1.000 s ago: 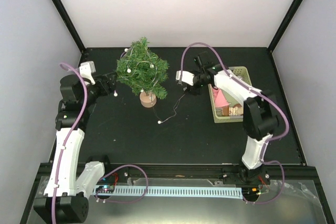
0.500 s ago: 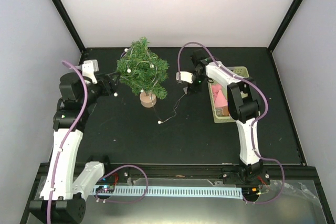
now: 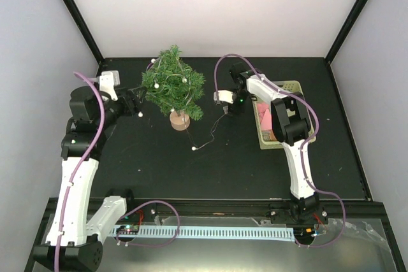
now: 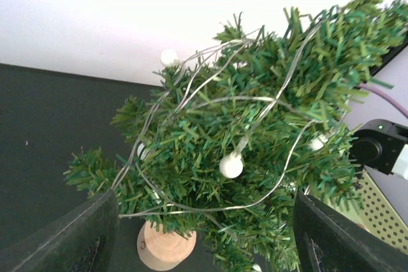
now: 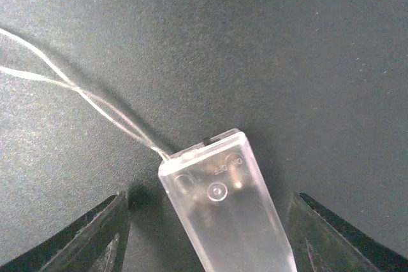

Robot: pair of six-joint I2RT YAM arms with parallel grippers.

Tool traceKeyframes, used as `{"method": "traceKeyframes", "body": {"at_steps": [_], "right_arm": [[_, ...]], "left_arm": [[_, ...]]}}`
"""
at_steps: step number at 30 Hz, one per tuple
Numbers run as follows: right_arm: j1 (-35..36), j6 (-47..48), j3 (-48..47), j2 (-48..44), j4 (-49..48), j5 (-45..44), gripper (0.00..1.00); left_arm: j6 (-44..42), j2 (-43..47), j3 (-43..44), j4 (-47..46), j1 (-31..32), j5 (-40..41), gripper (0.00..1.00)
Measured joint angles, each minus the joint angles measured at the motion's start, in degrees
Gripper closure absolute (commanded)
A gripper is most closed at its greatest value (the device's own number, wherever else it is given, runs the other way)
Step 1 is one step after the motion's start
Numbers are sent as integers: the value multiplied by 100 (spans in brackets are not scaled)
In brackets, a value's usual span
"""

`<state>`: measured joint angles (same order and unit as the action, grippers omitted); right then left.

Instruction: Decorate the small christmas tree

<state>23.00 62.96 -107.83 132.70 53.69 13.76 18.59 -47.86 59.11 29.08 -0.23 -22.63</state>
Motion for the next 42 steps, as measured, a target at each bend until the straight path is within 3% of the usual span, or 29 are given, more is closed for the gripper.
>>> {"method": "traceKeyframes", "body": {"at_steps": [13,27,33,42], "right_arm": [[22,133,42,22,92,-203,58],[120,-234,903,-490,-546,-341,70],[278,-708,2052,-1458,-957,-363,69],[929,-1410,3375,-3847,-1327,-245,68]], "left_arm": [[2,-15,205,96,33,-116,26],[2,22,275,208,87,-129,26],[2,142,382,271,111,-125,27],[-122,280,306,177,186,-240,31]]}}
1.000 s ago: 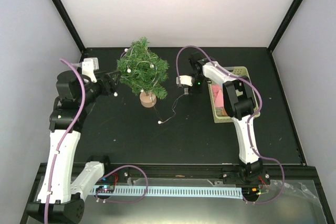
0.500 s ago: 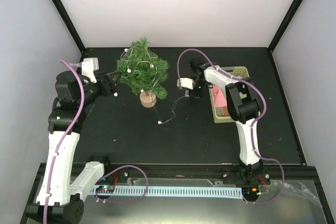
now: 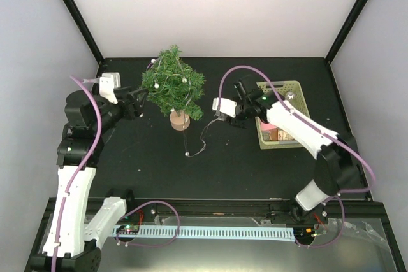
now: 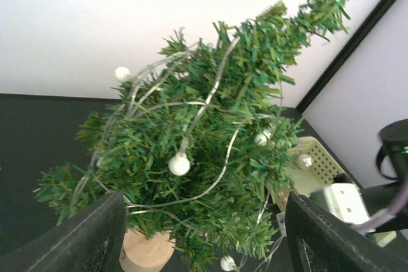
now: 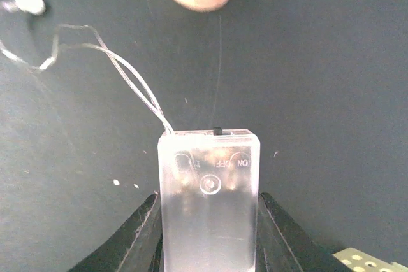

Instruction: Decorate the small christmas tree

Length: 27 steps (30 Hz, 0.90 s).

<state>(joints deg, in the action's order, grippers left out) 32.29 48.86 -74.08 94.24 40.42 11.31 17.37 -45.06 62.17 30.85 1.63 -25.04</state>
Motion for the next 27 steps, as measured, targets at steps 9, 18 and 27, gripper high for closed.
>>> {"method": "traceKeyframes", "body": {"at_steps": [9,18,27], "right_arm": [[671,-529,461,-2083,177,181,67],[901,-1047,468,-3744,234,726,67],[914,-1788,466,-4931,-258,-1060,67]], "left_arm": [[-485,144,-492,-485,535,-365,32],[-1381,634,-1215,-1279,1193,-960,31],[-1668,745,-1388,-1425,1305,-1001,31]]}}
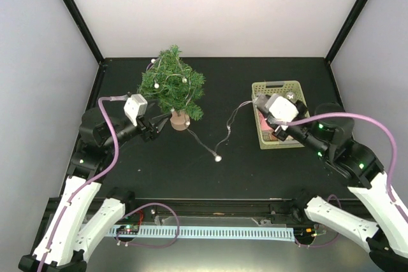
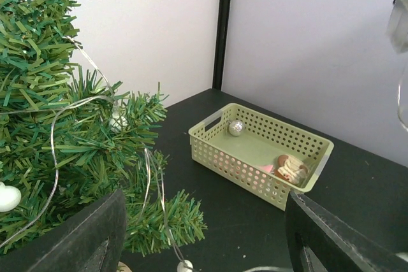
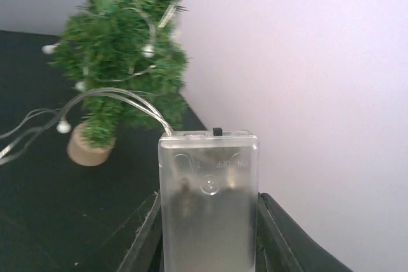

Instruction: Decorate the small christmas tree

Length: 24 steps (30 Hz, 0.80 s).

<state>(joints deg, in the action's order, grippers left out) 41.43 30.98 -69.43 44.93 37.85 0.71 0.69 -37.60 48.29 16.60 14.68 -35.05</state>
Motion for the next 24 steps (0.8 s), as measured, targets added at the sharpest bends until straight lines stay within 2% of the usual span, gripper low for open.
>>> {"method": "traceKeyframes", "body": {"at_steps": [4,9,15,24], "right_arm": [[0,-208,-15,-343,7,-514,67],[0,-306,-74,-791,83,-708,67],[0,-402,-227,-1292,63,-632,67],[0,-520,-417,-1486,50,-192,67]], "left_arm": [[-15,-7,0,-4,9,2,31],[-20,-109,0,-37,9,2,31],[-17,-173,0,-44,39,4,31],[-17,-216,0,-61,74,7,32]]}}
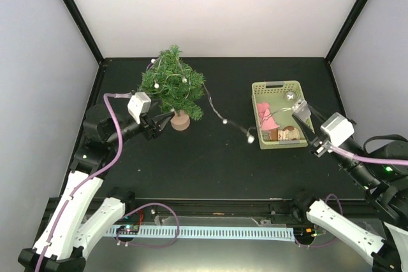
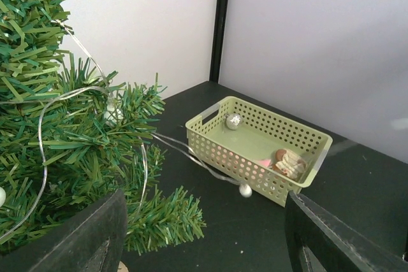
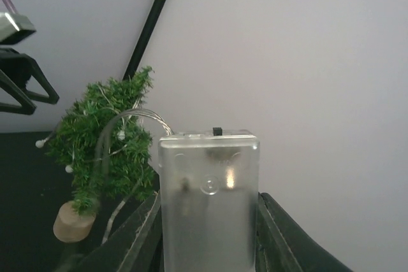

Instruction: Decorate the small christmas tree

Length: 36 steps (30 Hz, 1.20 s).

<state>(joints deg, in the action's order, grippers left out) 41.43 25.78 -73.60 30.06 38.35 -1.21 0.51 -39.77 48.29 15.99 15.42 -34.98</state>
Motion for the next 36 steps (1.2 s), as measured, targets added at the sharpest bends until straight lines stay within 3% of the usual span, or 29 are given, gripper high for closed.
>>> {"method": "traceKeyframes", "body": {"at_steps": [8,16,26,36], "right_arm": [[0,-55,0,-87,-63,573,67],[0,-177,-7,704,-9,2107,67],[0,-756,22,1231,-1139,3810,68],[0,-1158,-181,1834,-2090,4621,68]], "left_arm": [[0,-74,0,-96,13,-2,32],[-39,-85,-9,-125,46,0,32],[-188,-81,-400,-494,103,-317,34],[-994,-369,-699,-789,1075,-769,31]]}}
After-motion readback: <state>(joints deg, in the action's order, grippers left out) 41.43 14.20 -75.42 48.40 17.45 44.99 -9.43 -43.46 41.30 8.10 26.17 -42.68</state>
